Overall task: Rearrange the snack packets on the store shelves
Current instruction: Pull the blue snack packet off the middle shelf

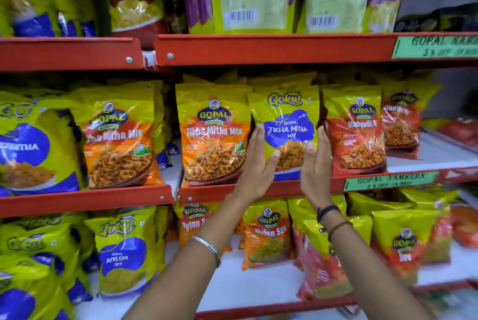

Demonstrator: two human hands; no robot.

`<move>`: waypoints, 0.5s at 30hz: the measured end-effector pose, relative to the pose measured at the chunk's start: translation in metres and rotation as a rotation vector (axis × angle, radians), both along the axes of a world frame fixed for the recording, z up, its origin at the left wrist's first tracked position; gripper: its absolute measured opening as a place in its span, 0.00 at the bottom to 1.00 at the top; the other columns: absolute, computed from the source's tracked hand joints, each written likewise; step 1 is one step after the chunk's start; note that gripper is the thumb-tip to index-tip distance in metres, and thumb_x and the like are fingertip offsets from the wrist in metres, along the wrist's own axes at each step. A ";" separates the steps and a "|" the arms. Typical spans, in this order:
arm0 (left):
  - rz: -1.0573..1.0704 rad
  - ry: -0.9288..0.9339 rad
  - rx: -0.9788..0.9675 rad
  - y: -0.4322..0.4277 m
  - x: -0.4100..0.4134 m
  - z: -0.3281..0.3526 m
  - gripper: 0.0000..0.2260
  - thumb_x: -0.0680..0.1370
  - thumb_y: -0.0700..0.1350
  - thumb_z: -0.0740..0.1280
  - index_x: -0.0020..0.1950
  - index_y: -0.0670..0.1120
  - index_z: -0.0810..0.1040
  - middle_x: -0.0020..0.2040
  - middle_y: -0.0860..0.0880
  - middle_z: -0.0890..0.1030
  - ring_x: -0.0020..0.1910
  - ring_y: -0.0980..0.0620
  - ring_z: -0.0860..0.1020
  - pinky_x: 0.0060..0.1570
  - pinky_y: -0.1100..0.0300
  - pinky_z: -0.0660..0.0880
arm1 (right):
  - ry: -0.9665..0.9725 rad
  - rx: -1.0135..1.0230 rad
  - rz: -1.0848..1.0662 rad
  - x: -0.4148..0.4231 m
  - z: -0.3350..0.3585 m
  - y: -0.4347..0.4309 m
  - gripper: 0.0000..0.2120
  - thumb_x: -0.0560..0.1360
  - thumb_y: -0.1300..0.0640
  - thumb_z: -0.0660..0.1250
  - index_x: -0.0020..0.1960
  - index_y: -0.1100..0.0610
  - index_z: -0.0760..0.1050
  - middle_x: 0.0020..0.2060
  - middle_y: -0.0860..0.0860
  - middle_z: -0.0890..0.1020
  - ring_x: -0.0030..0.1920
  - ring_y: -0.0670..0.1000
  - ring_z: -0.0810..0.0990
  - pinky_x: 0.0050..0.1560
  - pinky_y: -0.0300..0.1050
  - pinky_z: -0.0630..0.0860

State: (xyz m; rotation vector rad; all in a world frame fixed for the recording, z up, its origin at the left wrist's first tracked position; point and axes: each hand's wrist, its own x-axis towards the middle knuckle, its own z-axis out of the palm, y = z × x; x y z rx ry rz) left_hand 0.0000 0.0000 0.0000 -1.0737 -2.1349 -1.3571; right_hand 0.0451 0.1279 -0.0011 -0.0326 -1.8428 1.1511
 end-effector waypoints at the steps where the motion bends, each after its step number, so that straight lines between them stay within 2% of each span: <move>1: 0.022 -0.075 0.014 0.006 0.001 -0.001 0.30 0.82 0.51 0.55 0.77 0.50 0.40 0.76 0.59 0.42 0.71 0.70 0.36 0.72 0.68 0.38 | -0.048 -0.032 -0.012 -0.002 -0.003 0.006 0.29 0.81 0.47 0.49 0.78 0.58 0.51 0.78 0.51 0.55 0.78 0.49 0.52 0.77 0.46 0.50; 3: 0.079 -0.242 0.051 0.015 0.000 -0.002 0.31 0.82 0.52 0.56 0.77 0.48 0.39 0.78 0.54 0.41 0.73 0.63 0.37 0.74 0.59 0.40 | -0.198 -0.057 -0.006 -0.008 -0.010 0.018 0.30 0.82 0.45 0.50 0.78 0.57 0.47 0.79 0.52 0.51 0.78 0.49 0.48 0.77 0.48 0.47; 5: 0.090 -0.375 0.089 0.023 -0.002 -0.004 0.33 0.81 0.52 0.57 0.77 0.45 0.39 0.79 0.48 0.42 0.75 0.57 0.41 0.75 0.54 0.44 | -0.337 -0.085 0.049 -0.015 -0.016 0.029 0.33 0.81 0.43 0.52 0.78 0.58 0.45 0.79 0.54 0.50 0.79 0.51 0.48 0.76 0.48 0.46; 7: 0.114 -0.453 0.071 0.028 -0.010 -0.007 0.33 0.81 0.52 0.58 0.77 0.44 0.43 0.79 0.45 0.49 0.77 0.49 0.49 0.74 0.52 0.53 | -0.396 -0.091 0.078 -0.020 -0.018 0.039 0.37 0.79 0.41 0.56 0.78 0.58 0.45 0.79 0.54 0.52 0.78 0.53 0.51 0.76 0.51 0.50; 9: 0.146 -0.476 0.044 0.028 -0.020 -0.014 0.28 0.80 0.52 0.61 0.75 0.44 0.55 0.74 0.43 0.65 0.73 0.43 0.64 0.67 0.51 0.65 | -0.394 -0.088 0.110 -0.025 -0.018 0.051 0.37 0.77 0.41 0.61 0.77 0.58 0.52 0.77 0.54 0.60 0.76 0.53 0.58 0.74 0.51 0.58; 11: 0.175 -0.490 0.049 0.027 -0.025 -0.016 0.22 0.78 0.50 0.64 0.70 0.44 0.64 0.66 0.43 0.75 0.65 0.42 0.73 0.58 0.53 0.71 | -0.374 -0.095 0.137 -0.026 -0.017 0.061 0.28 0.76 0.44 0.65 0.71 0.55 0.65 0.66 0.50 0.75 0.69 0.52 0.71 0.64 0.46 0.67; 13: 0.173 -0.500 0.068 0.026 -0.028 -0.015 0.21 0.77 0.48 0.66 0.67 0.44 0.67 0.62 0.43 0.78 0.61 0.43 0.76 0.55 0.54 0.72 | -0.342 -0.101 0.155 -0.027 -0.017 0.066 0.22 0.74 0.46 0.68 0.64 0.53 0.71 0.56 0.46 0.79 0.61 0.51 0.77 0.56 0.43 0.69; 15: 0.168 -0.490 0.090 0.024 -0.025 -0.013 0.21 0.76 0.47 0.68 0.66 0.43 0.68 0.60 0.43 0.79 0.59 0.44 0.77 0.52 0.56 0.72 | -0.308 -0.101 0.151 -0.025 -0.018 0.069 0.23 0.73 0.47 0.70 0.64 0.55 0.72 0.54 0.47 0.79 0.58 0.51 0.78 0.56 0.46 0.72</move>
